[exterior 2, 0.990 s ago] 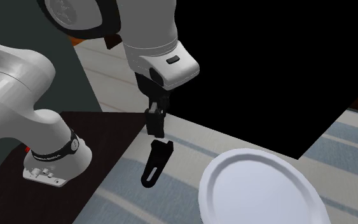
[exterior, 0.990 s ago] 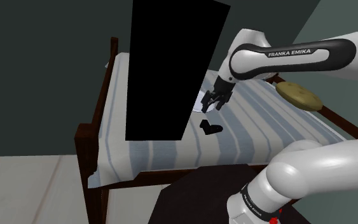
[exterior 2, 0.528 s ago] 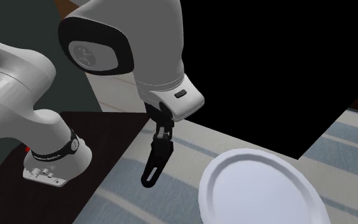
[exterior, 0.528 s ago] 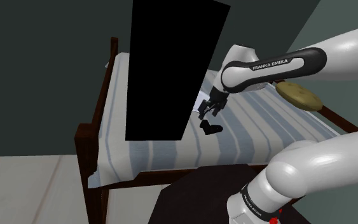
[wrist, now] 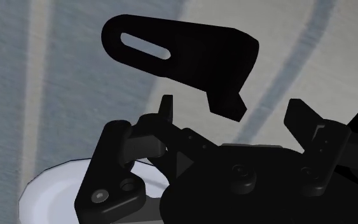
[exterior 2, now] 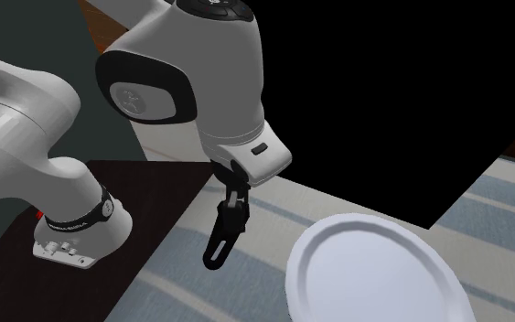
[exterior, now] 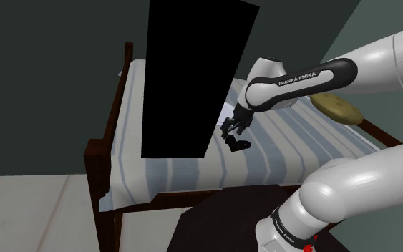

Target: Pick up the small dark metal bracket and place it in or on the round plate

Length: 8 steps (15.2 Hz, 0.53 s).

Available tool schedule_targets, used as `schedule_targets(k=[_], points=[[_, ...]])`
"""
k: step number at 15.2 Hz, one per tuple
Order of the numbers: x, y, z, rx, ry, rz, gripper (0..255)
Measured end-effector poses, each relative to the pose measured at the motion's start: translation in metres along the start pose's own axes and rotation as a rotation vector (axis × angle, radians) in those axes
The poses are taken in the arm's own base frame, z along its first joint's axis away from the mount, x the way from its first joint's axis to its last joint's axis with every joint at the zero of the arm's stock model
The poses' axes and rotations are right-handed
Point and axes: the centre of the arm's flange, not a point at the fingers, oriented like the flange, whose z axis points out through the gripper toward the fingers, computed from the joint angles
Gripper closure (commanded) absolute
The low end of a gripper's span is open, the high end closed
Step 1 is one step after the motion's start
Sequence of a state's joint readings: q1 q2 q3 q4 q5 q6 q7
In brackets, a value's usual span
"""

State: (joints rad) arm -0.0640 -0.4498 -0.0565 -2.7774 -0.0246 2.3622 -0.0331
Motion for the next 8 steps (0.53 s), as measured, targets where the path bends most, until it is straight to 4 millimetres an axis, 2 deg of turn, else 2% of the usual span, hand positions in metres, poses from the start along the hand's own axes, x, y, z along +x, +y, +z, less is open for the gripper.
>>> schedule_targets(k=[2,3,8], points=[[0.0,0.0,0.0002,0.0,0.0,0.0,0],[0.0,0.0,0.0002,0.0,0.0,0.0,255],[0.0,0.0,0.0002,0.0,0.0,0.0,255]])
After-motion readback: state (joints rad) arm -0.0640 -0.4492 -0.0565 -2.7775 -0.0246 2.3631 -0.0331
